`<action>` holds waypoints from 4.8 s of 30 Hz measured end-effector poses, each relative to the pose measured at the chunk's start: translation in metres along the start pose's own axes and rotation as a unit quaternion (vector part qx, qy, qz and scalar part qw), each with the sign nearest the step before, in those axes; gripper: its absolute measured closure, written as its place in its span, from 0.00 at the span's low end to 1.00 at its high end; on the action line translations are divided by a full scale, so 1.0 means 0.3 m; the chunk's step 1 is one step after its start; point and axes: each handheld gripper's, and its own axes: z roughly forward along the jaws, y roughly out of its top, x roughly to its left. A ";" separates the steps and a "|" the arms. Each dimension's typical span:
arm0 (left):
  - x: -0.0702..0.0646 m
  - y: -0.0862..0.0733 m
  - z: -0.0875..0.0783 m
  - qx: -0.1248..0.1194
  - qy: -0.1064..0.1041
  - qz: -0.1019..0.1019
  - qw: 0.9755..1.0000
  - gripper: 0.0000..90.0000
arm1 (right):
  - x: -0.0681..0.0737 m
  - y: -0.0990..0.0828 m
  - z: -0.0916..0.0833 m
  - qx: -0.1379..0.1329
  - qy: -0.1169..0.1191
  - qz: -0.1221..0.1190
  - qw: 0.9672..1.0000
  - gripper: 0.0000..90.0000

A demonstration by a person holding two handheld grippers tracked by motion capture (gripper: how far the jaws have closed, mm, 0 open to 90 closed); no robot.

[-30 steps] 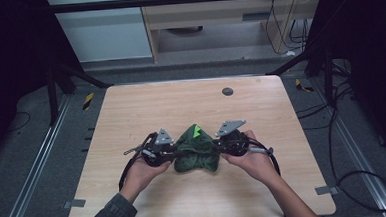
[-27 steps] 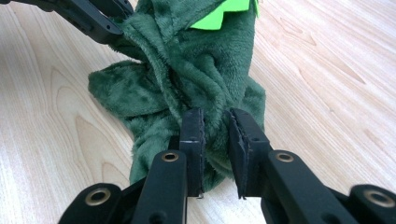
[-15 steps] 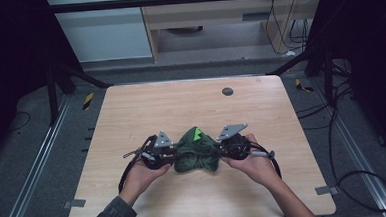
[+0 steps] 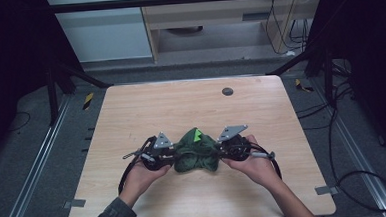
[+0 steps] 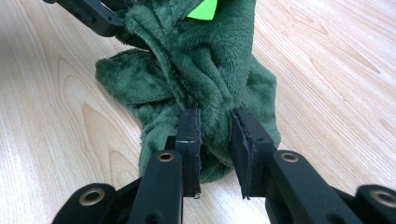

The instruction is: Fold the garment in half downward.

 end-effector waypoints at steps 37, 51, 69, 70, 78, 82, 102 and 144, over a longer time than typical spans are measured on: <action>-0.025 -0.042 0.003 0.000 -0.009 -0.004 1.000 0.79 | 0.042 -0.039 -0.004 0.001 0.012 -0.001 1.000 0.78; -0.029 -0.053 0.007 0.002 -0.010 -0.003 1.000 0.78 | 0.059 -0.046 -0.001 0.002 0.019 -0.005 1.000 0.77; -0.029 -0.057 0.011 0.003 -0.004 -0.001 1.000 0.75 | 0.058 -0.051 0.000 0.002 0.019 -0.004 1.000 0.75; -0.031 -0.058 0.011 0.002 -0.004 -0.001 1.000 0.75 | 0.060 -0.051 0.001 0.002 0.019 -0.005 1.000 0.75; -0.042 -0.061 0.013 0.005 0.001 0.011 1.000 0.75 | 0.074 -0.054 0.004 0.005 0.022 -0.008 1.000 0.74; -0.042 -0.067 0.012 0.004 0.003 0.009 1.000 0.73 | 0.072 -0.056 0.000 0.004 0.019 -0.010 1.000 0.72; -0.015 -0.006 -0.068 -0.041 0.020 0.004 0.999 0.73 | 0.056 0.000 -0.022 -0.017 0.005 -0.013 1.000 0.77; -0.015 -0.078 -0.031 -0.001 0.037 -0.021 0.999 0.13 | 0.063 -0.054 0.007 0.000 -0.016 0.017 1.000 0.14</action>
